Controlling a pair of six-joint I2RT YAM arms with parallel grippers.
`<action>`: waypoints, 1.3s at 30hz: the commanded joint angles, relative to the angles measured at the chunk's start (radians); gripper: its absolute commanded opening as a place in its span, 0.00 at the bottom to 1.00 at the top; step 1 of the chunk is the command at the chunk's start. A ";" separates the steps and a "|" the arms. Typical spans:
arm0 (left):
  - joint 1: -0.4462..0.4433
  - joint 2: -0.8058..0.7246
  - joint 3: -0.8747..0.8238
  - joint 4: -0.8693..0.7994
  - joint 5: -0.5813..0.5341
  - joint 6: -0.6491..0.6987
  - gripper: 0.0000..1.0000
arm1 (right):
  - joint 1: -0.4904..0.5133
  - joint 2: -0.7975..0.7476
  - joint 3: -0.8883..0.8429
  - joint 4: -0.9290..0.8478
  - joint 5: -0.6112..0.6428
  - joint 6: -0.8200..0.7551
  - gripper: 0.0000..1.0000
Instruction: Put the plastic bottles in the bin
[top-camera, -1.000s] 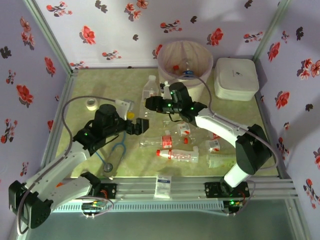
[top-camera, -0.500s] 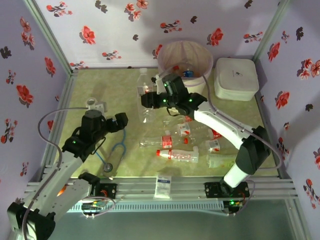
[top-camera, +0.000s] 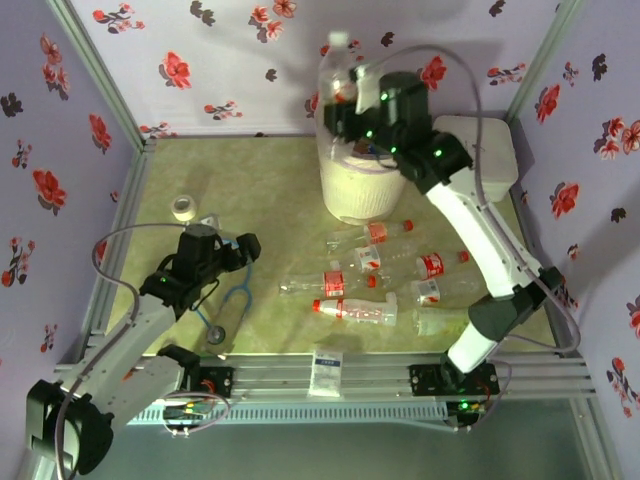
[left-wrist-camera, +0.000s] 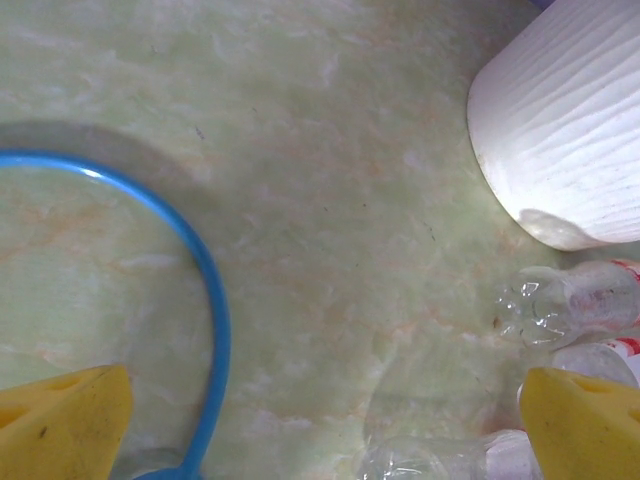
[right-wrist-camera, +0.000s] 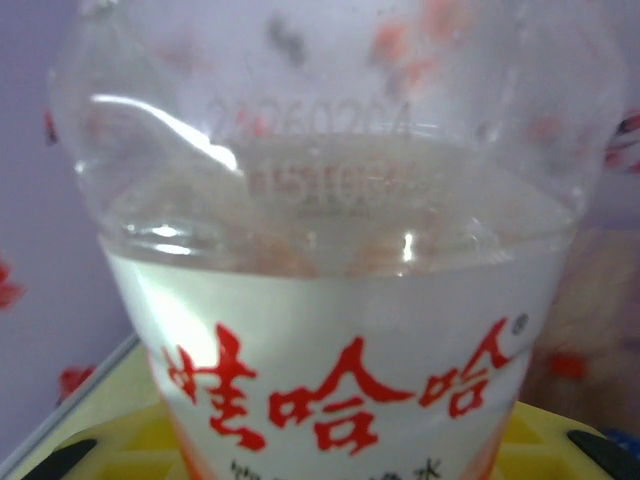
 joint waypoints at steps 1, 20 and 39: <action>0.002 -0.016 -0.024 0.024 0.027 -0.022 1.00 | -0.082 0.126 0.162 -0.113 0.030 -0.021 0.34; -0.003 0.043 -0.031 0.030 0.116 -0.008 1.00 | -0.224 0.599 0.449 -0.434 -0.139 -0.069 0.35; -0.064 0.221 0.083 0.054 0.138 0.029 1.00 | -0.156 0.584 0.279 -0.607 -0.291 -0.158 0.37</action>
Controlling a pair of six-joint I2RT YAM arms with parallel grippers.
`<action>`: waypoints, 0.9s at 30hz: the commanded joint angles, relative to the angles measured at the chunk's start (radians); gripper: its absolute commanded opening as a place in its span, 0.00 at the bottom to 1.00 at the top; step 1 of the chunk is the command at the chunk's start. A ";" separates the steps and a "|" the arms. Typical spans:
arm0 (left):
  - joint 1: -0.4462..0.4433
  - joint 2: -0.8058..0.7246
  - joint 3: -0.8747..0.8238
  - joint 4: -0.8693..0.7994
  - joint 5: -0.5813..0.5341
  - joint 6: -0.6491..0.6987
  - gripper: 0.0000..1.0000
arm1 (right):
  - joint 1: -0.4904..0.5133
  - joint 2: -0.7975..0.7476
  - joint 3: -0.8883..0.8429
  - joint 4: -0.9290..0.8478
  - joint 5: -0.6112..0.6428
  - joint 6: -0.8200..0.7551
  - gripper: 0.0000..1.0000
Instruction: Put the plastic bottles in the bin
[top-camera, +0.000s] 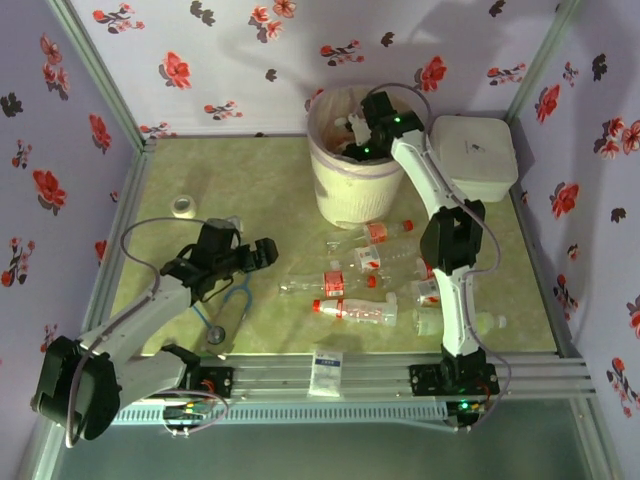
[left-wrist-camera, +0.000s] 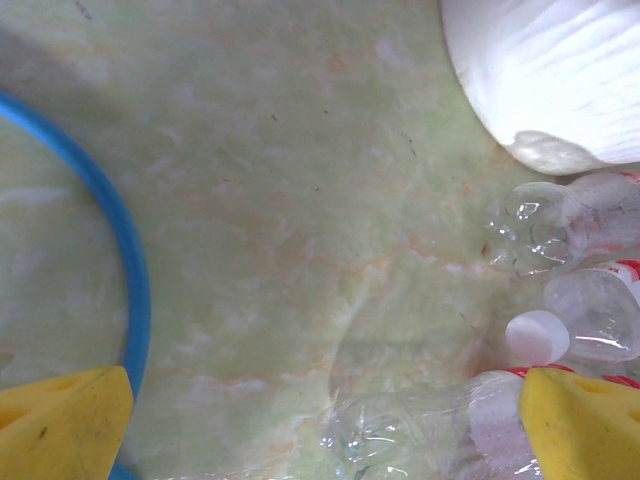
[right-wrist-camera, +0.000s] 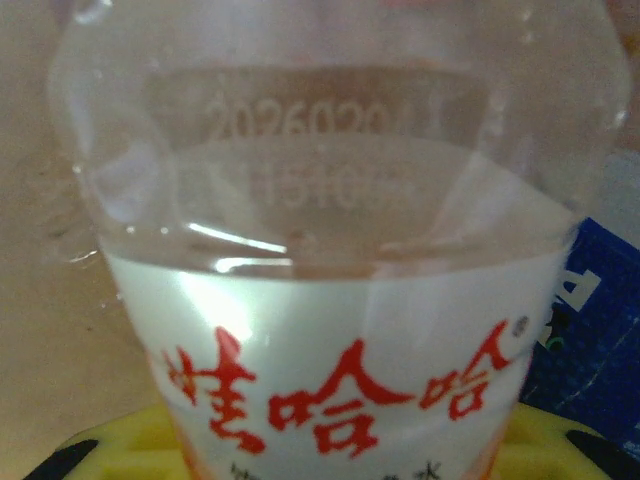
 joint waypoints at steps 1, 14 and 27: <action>-0.012 0.022 0.046 0.007 0.012 0.034 1.00 | 0.026 -0.011 -0.005 -0.082 -0.089 -0.015 0.37; -0.064 0.068 0.144 -0.062 0.012 0.139 1.00 | 0.032 0.011 -0.110 0.046 -0.025 0.069 0.43; -0.194 0.074 0.299 -0.276 0.019 0.392 1.00 | 0.036 -0.153 -0.050 0.023 0.075 0.033 0.89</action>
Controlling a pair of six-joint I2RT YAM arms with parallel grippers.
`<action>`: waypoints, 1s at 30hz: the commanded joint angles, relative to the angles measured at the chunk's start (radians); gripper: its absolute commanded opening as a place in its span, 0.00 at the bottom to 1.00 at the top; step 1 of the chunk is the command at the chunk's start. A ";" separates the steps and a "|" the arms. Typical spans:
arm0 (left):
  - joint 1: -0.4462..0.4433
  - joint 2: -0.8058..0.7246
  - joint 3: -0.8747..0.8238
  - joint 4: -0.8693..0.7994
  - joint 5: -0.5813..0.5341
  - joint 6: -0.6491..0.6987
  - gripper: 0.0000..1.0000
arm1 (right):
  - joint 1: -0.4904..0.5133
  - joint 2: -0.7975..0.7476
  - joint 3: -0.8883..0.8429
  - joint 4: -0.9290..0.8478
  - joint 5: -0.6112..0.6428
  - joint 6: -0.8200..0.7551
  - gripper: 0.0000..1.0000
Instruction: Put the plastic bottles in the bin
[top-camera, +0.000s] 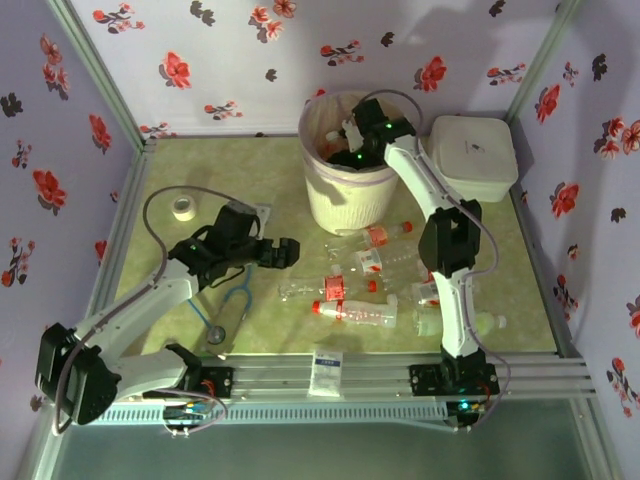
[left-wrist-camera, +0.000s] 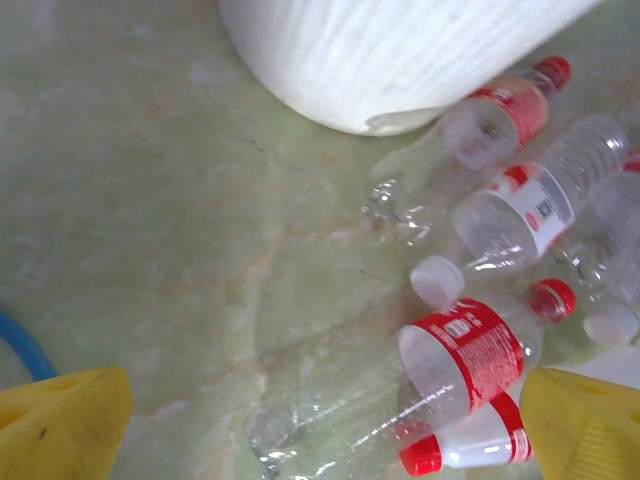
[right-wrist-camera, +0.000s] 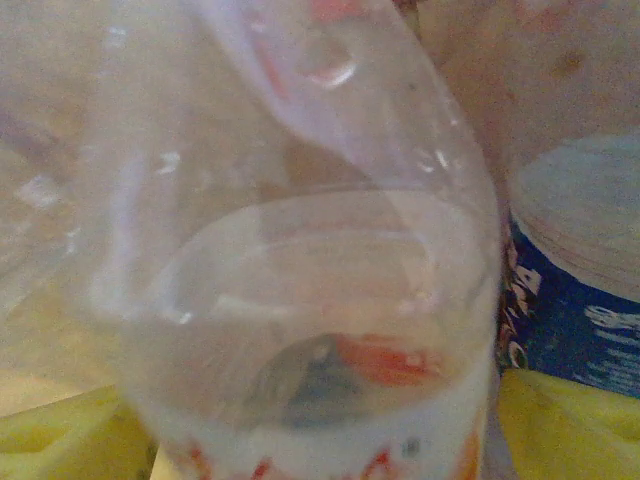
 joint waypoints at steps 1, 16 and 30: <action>-0.032 0.005 0.037 -0.086 0.012 0.110 1.00 | 0.005 -0.135 0.034 -0.034 0.055 -0.025 0.90; -0.176 0.164 0.099 -0.126 0.066 0.296 1.00 | -0.043 -0.716 -0.469 0.227 0.238 0.077 0.99; -0.223 0.357 0.155 -0.093 0.052 0.499 0.90 | -0.236 -1.262 -1.157 0.435 0.272 0.373 0.99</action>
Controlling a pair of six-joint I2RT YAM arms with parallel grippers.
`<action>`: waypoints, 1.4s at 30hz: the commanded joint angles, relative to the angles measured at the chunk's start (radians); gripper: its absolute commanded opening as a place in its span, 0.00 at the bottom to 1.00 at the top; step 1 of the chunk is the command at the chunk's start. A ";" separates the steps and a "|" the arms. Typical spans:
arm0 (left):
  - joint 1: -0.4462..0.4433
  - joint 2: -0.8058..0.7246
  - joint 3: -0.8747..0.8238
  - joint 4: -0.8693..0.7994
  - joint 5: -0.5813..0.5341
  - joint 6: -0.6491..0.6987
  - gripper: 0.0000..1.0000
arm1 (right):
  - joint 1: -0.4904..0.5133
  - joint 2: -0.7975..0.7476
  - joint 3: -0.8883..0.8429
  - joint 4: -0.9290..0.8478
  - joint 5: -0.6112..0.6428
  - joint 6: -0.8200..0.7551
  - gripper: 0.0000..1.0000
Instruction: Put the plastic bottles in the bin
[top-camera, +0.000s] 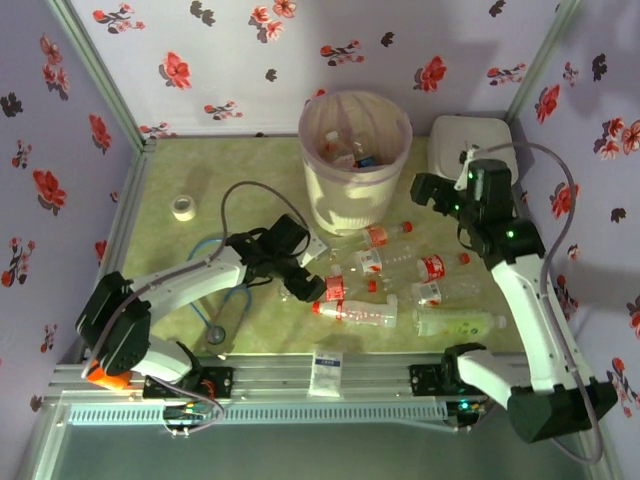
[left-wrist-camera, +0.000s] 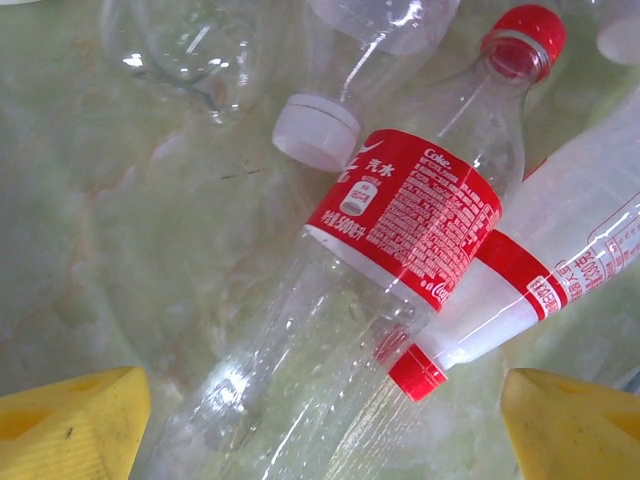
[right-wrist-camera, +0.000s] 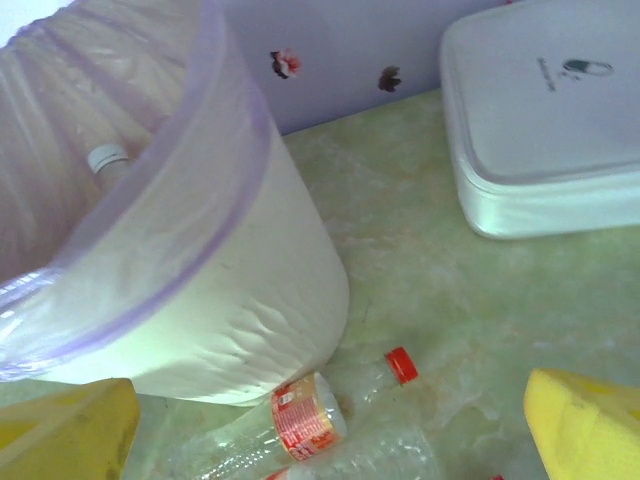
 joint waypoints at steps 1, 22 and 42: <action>-0.016 0.053 0.047 -0.031 0.009 0.099 0.89 | -0.025 -0.065 -0.097 0.024 0.029 0.091 0.99; -0.057 0.238 0.059 -0.011 0.003 0.203 0.71 | -0.056 -0.075 -0.168 0.051 -0.016 0.169 0.99; -0.058 -0.024 0.069 -0.096 -0.095 0.185 0.48 | -0.058 -0.109 -0.172 0.086 -0.083 0.159 0.99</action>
